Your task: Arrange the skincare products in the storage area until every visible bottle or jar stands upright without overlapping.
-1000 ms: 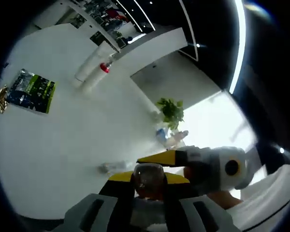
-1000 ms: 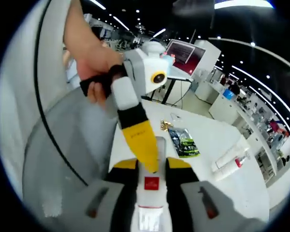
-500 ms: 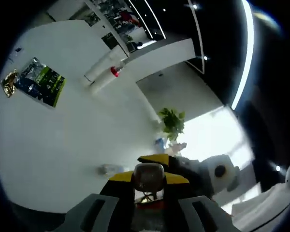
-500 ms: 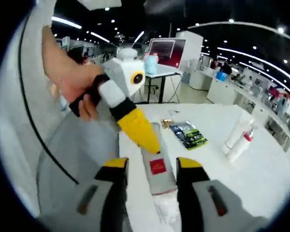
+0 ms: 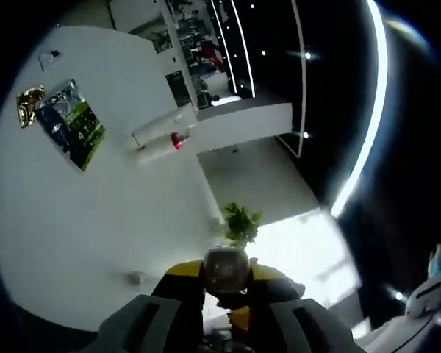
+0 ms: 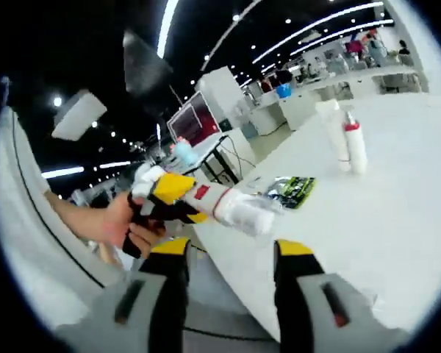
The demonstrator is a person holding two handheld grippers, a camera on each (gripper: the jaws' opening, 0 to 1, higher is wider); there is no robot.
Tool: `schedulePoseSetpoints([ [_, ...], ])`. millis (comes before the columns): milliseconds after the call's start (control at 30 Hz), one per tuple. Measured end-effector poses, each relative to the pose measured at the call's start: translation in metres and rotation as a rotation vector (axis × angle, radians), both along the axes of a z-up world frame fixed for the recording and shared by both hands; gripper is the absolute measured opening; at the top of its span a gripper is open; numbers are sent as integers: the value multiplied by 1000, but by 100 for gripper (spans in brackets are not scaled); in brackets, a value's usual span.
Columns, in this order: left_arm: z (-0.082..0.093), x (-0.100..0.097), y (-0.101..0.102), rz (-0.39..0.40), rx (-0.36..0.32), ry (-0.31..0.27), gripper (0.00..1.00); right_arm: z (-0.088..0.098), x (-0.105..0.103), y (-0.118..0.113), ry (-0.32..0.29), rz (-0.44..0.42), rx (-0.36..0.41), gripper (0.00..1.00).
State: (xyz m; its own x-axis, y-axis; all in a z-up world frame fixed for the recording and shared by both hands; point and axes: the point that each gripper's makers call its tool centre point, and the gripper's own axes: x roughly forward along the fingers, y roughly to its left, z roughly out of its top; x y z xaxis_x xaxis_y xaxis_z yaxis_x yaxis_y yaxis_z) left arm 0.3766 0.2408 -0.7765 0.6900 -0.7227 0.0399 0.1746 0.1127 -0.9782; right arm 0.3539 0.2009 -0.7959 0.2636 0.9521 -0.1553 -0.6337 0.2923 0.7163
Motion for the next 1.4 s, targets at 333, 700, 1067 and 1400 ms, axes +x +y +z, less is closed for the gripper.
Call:
schedulePoseSetpoints([
  [333,16,-7,-15,9,-104,-44,22,29,23,-4,225,-166,350,22],
  [700,21,-21,-23,-60,-99,-102,22,51,30,-5,227,-171,443,20],
  [1067,39,-33,-26,-126,-85,-230,23,77,19,-2,92,-38,394,19],
  [1400,40,-41,-32,-178,-16,-282,26,77,13,-3,96,17,401,19],
])
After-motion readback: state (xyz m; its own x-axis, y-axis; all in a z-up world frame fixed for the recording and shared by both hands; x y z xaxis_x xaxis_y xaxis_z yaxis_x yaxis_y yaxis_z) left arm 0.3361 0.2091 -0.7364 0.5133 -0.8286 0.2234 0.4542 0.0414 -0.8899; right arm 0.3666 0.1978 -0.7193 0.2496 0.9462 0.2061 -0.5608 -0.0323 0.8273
